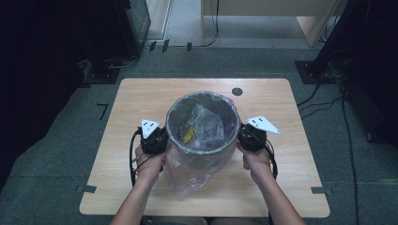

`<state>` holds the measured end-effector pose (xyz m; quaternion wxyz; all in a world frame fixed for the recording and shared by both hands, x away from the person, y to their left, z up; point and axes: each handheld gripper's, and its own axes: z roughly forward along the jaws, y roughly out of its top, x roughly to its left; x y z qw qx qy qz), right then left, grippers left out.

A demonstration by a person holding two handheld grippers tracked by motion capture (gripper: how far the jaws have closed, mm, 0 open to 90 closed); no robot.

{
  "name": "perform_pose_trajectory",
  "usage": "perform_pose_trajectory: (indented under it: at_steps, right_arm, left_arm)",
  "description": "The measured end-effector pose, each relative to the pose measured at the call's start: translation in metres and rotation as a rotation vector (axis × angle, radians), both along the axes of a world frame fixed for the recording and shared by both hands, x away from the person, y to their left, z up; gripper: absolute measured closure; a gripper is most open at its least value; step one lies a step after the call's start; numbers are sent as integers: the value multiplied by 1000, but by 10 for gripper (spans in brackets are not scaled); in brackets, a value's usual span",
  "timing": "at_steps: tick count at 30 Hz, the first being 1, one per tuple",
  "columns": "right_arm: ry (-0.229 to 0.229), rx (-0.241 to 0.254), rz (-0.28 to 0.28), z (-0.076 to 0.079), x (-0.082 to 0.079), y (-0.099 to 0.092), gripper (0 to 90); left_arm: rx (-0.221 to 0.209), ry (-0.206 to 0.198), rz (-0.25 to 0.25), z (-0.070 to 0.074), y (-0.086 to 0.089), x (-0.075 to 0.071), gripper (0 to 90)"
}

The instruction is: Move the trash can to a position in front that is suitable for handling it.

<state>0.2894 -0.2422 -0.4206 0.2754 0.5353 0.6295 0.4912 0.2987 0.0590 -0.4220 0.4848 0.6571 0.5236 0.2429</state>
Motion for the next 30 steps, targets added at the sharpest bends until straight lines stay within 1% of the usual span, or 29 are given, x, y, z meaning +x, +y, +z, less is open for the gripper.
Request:
perform_pose_trajectory:
  at_steps: [1,2,3,4,5,6,7,8,9,10,11,14,15,16,17,18,19,21,22,23,24,25,26,27,28,29,30]
  right_arm:
    - [2,7,0,0,-3,-2,900]
    - [2,7,0,0,-3,-2,900]
    - [0,8,-4,-1,-8,-4,900]
    - [-4,3,-6,-1,-17,-8,900]
    - [-6,-1,-5,-1,-22,-10,900]
    - [-6,-1,-5,-1,-22,-10,900]
    - [-5,10,-3,-1,-32,-12,900]
    - [-5,10,-3,-1,-32,-12,900]
    - [-4,20,1,-1,-41,-14,900]
    - [-5,17,2,-1,-44,-14,900]
    - [-5,17,2,-1,-44,-14,900]
    - [-8,6,13,-1,-58,-13,900]
    - [-4,-6,11,-1,-66,-13,900]
    - [-4,-6,11,-1,-66,-13,900]
    - [-1,1,7,-1,-73,-13,900]
    - [-1,1,7,-1,-73,-13,900]
    - [2,0,5,0,-75,-14,900]
    - [-1,-6,12,-1,-81,-14,900]
    - [-1,-7,14,-1,-84,-15,900]
    - [1,-5,14,-1,-86,-16,862]
    - [-2,-10,5,-1,-87,-18,781]
    - [-17,-20,-3,0,-88,-21,725]
    - [-44,-42,-52,2,-89,-32,685]
    - [-44,-42,-52,2,-89,-32,685]
    - [-44,-7,-94,3,-89,-51,626]
    - [-44,-7,-94,3,-89,-51,626]
    - [-41,-5,-127,-1,-87,-66,543]
  left_arm:
    - [-6,3,-10,1,-3,-7,900]
    - [-6,3,-10,1,-3,-7,900]
    - [3,-1,-19,1,-5,-12,900]
    - [10,-2,-22,1,-7,-14,900]
    - [12,-5,-25,1,-8,-18,900]
    - [17,-5,-27,2,-10,-21,900]
    - [23,-6,-25,2,-12,-27,900]
    - [23,-6,-25,2,-12,-27,900]
    - [25,-6,-23,2,-12,-31,900]
    - [23,-5,-22,2,-13,-34,900]
    - [24,-7,-18,1,-13,-38,900]
    - [18,-3,-9,1,-12,-51,900]
    - [23,-6,-7,1,-13,-56,900]
    - [27,-8,-8,1,-13,-60,900]
    - [50,-12,-15,2,-15,-67,900]
    - [50,-12,-15,2,-15,-67,900]
    - [63,-17,-24,3,-14,-70,900]
    - [42,-19,-49,4,-9,-76,898]
    - [35,-17,-61,4,-6,-77,870]
    - [25,-15,-71,3,-1,-76,806]
    - [-4,-18,-84,3,6,-75,723]
    - [-16,-28,-76,3,14,-74,657]
    - [-25,-38,-27,5,32,-70,569]
    - [-25,-38,-27,5,32,-70,538]
    - [-27,-32,17,6,52,-64,506]
    - [-27,-32,17,6,52,-64,476]
    - [30,-21,62,1,68,-58,441]
